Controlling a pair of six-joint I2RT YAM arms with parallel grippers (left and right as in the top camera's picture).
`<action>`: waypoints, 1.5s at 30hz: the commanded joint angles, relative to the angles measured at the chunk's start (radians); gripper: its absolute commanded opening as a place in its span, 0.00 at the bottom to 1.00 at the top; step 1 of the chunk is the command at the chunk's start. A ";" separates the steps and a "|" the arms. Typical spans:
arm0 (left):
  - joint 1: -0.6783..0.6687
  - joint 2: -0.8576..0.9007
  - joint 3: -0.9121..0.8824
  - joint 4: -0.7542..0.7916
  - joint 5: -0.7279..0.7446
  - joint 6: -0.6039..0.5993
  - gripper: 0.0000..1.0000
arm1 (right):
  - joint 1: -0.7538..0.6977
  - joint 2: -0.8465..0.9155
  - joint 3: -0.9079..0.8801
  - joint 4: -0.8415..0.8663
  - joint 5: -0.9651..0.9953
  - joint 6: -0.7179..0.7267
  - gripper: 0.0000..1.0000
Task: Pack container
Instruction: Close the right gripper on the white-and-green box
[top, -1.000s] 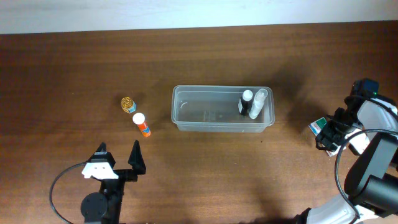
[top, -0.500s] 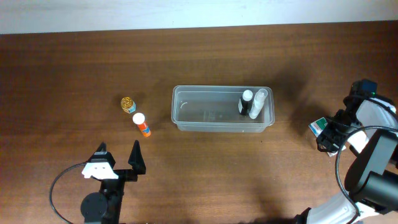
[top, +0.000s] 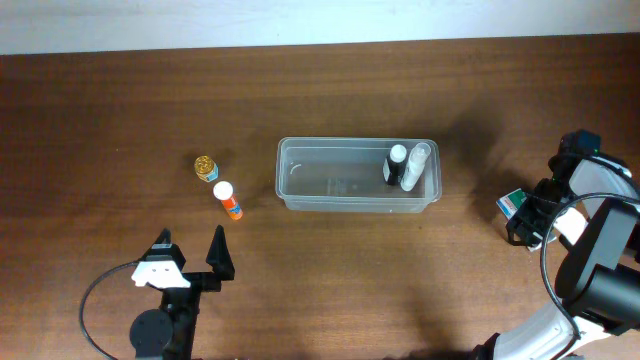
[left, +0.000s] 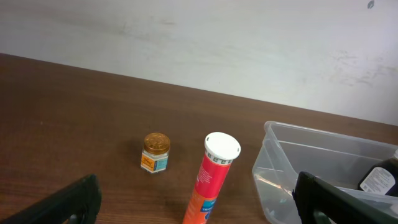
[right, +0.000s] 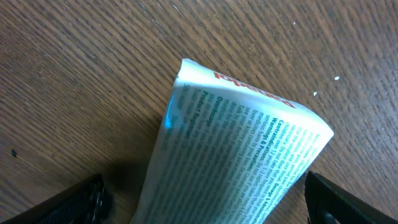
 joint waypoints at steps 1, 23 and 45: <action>0.005 -0.008 -0.004 -0.003 0.011 0.016 0.99 | 0.006 0.013 -0.006 0.002 0.027 0.010 0.94; 0.005 -0.008 -0.004 -0.003 0.011 0.016 0.99 | 0.005 0.013 -0.012 -0.002 0.073 -0.008 0.55; 0.005 -0.008 -0.004 -0.003 0.011 0.016 0.99 | 0.006 0.013 -0.012 -0.016 0.105 -0.070 0.51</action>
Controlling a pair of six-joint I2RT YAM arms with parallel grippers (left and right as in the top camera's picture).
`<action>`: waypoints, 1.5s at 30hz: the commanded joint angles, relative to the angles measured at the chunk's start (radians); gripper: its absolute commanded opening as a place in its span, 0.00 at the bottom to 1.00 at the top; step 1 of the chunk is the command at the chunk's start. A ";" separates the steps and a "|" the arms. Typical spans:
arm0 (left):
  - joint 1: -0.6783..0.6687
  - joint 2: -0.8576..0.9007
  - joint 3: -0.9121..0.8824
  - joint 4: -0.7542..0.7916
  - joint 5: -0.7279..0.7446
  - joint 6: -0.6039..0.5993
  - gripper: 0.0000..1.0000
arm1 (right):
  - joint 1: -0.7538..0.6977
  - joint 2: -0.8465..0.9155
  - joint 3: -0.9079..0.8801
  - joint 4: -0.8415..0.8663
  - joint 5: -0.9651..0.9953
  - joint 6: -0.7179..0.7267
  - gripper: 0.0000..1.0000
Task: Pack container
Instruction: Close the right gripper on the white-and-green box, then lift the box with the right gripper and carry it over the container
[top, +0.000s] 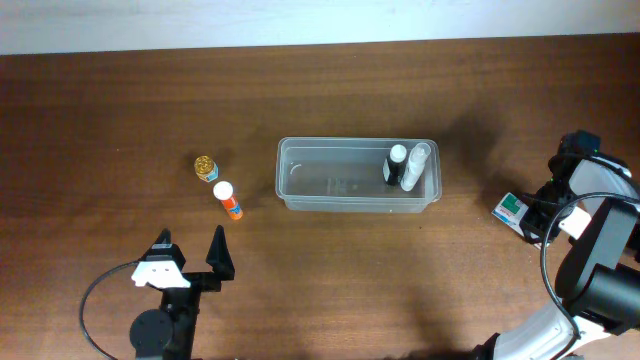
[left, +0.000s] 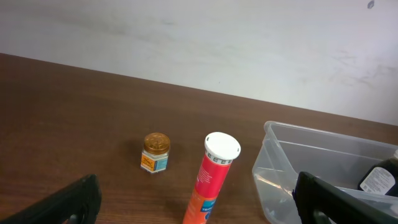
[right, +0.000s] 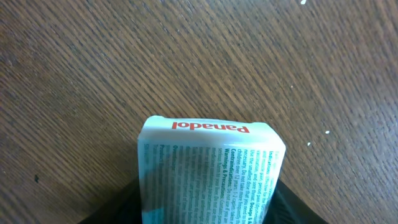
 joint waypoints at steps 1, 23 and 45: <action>0.005 -0.008 -0.004 -0.003 0.011 0.016 0.99 | 0.006 0.011 -0.011 -0.003 -0.027 -0.005 0.51; 0.005 -0.008 -0.004 -0.003 0.011 0.016 0.99 | 0.044 0.011 -0.011 0.015 -0.034 -0.005 0.41; 0.005 -0.008 -0.004 -0.003 0.011 0.016 0.99 | 0.043 -0.029 0.122 0.010 0.011 -0.406 0.23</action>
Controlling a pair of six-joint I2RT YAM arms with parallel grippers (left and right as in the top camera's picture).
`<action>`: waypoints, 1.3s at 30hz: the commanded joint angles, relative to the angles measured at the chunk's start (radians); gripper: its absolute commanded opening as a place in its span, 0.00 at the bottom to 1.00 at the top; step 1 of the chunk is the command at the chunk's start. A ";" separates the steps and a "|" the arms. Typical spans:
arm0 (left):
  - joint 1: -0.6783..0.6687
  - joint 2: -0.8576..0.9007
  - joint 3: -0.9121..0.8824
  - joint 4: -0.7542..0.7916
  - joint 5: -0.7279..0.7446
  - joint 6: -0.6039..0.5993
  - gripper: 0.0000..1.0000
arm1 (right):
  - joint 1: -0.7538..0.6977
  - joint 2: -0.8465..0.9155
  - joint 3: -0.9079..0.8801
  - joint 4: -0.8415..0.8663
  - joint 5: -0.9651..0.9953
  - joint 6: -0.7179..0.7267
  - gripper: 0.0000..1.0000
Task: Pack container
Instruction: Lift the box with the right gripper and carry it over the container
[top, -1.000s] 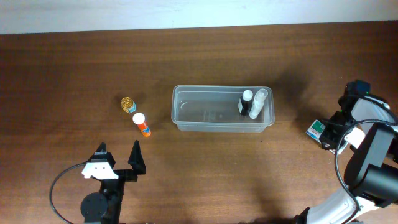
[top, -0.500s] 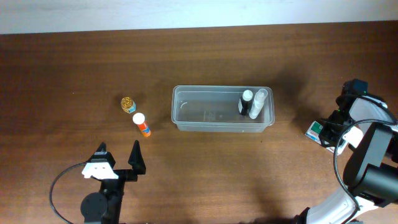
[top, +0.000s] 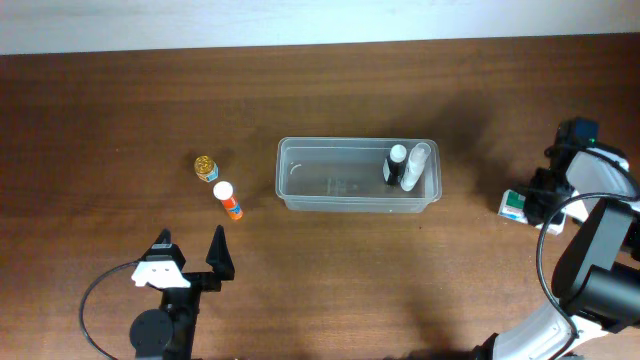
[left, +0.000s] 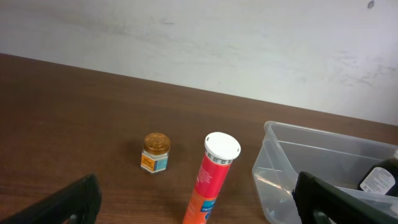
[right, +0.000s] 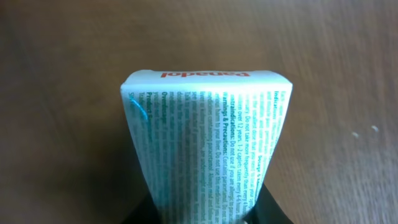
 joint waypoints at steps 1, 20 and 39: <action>0.005 -0.008 -0.004 -0.003 0.011 0.016 0.99 | 0.005 -0.037 0.060 -0.007 0.028 -0.149 0.23; 0.005 -0.008 -0.004 -0.003 0.011 0.016 0.99 | 0.037 -0.076 0.377 -0.294 -0.003 -0.448 0.24; 0.005 -0.008 -0.004 -0.003 0.011 0.016 0.99 | 0.504 -0.080 0.636 -0.375 -0.001 -0.966 0.24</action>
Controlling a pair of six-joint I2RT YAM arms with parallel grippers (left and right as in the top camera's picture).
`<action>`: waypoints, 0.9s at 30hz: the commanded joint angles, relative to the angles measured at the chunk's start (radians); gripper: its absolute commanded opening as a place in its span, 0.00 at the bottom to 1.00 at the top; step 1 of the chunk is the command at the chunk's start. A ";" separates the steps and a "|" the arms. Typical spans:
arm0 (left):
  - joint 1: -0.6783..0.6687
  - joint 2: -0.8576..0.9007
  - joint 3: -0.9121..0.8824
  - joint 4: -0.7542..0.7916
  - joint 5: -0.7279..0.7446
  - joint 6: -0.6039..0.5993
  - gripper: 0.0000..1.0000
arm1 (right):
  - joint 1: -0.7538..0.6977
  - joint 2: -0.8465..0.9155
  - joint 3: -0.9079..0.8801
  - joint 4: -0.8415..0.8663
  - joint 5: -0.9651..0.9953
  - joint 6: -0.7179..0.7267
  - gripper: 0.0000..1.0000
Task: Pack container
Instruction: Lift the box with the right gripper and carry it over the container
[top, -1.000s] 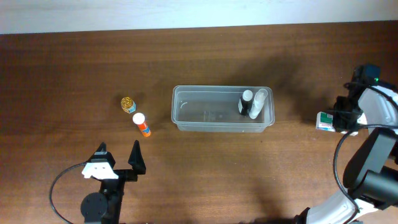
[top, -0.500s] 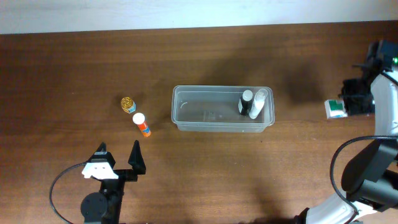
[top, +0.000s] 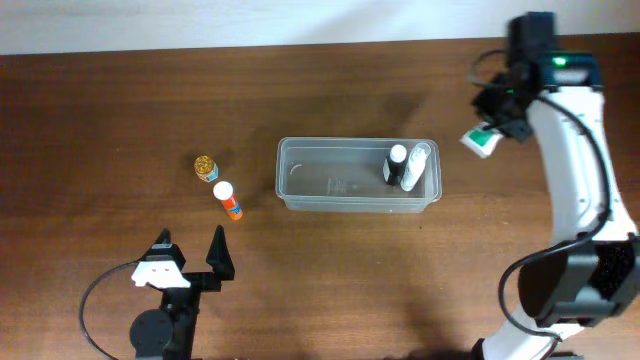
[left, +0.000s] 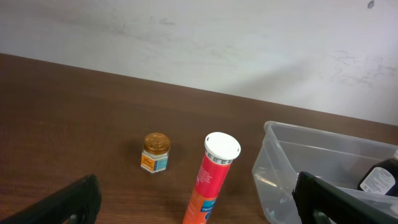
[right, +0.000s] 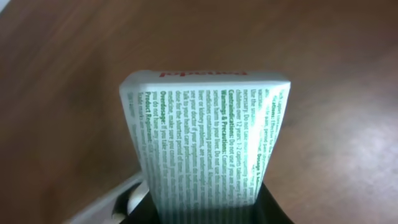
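Note:
A clear plastic container (top: 300, 190) stands mid-table with a black-capped bottle (top: 395, 165) and a white bottle (top: 415, 166) at its right end. My right gripper (top: 497, 118) is shut on a white and green Panadol box (top: 480, 141) (right: 205, 137), held in the air just right of the container's right end. An orange tube with a white cap (top: 228, 200) (left: 211, 174) and a small gold-lidded jar (top: 207, 167) (left: 155, 152) lie left of the container. My left gripper (top: 188, 256) stands open at the table's front left, nothing between its fingers.
The container's near corner (left: 273, 168) shows at the right of the left wrist view. A pale wall runs along the table's far edge (top: 300, 30). The right arm (top: 575, 180) stretches from the front right up to the back right.
My right gripper has carried the Panadol box from the table's far right edge up and leftward, to just right of the container. The left arm has not moved.
The Panadol box lay on the table at the far right with my right gripper open around it. Then the gripper was shut on it, then it held the box lifted off the wood. Now the box hangs beside the container's right end.

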 joint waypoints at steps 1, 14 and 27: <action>0.005 -0.008 -0.004 -0.003 0.011 0.016 1.00 | 0.112 -0.032 0.026 -0.002 0.005 -0.104 0.24; 0.005 -0.008 -0.004 -0.003 0.011 0.016 0.99 | 0.334 -0.032 0.026 0.048 0.005 -0.312 0.24; 0.005 -0.008 -0.004 -0.003 0.011 0.016 0.99 | 0.472 -0.014 0.023 0.059 0.005 -0.426 0.29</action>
